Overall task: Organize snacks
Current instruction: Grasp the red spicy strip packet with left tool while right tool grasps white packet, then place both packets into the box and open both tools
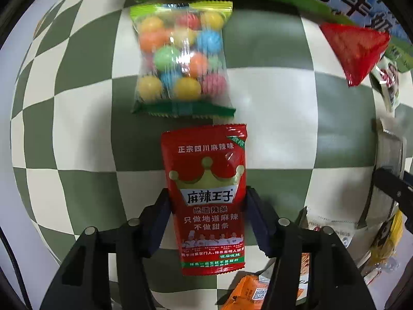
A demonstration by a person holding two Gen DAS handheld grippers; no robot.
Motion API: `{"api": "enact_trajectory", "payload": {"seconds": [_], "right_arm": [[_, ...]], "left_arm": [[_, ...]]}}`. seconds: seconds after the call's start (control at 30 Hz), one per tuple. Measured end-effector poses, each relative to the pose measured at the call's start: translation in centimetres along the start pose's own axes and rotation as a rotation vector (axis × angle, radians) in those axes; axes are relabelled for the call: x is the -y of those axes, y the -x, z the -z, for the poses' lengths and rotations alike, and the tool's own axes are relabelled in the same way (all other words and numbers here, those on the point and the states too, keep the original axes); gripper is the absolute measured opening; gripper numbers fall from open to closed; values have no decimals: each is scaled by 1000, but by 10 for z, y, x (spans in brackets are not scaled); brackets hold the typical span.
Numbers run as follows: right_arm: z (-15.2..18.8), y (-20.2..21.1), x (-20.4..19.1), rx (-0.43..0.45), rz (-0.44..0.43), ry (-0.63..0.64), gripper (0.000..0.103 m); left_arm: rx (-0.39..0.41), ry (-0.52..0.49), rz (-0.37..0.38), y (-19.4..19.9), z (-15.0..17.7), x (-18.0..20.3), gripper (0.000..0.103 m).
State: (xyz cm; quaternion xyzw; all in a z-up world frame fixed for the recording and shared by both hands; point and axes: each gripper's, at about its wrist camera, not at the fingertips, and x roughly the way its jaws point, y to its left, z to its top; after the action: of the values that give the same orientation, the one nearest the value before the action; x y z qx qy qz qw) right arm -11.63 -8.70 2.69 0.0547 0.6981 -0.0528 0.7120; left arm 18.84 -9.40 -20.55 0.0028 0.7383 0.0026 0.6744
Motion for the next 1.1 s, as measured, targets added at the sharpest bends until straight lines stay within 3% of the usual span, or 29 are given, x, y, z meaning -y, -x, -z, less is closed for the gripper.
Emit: {"api": "enact_trajectory", "payload": {"seconds": [0.13,0.27,0.43,0.6,0.77,0.93,1.1], "right_arm": [[-9,-11,-13,2,56,49,67],[0,-9,-20,53,75,68,62],[13,10,-22,77,-19,42,61],[21,52,-14,123,-137,30,61],[12,92,-19,180,-225,46,61],[-9,155,-14,271,-306,53,61],[-60,200,-11,359,-301,44,61]], "left_arm": [[17,1,-12,2,12,3,55],[58,11,-22,9,27,0,46],[84,15,18,31,45,-9,43],[150,30,69,78,47,-37,43],[237,24,144,135,44,-34,43],[304,-13,244,192,-5,-6,43],[352,-43,308,233,-64,21,43]]}}
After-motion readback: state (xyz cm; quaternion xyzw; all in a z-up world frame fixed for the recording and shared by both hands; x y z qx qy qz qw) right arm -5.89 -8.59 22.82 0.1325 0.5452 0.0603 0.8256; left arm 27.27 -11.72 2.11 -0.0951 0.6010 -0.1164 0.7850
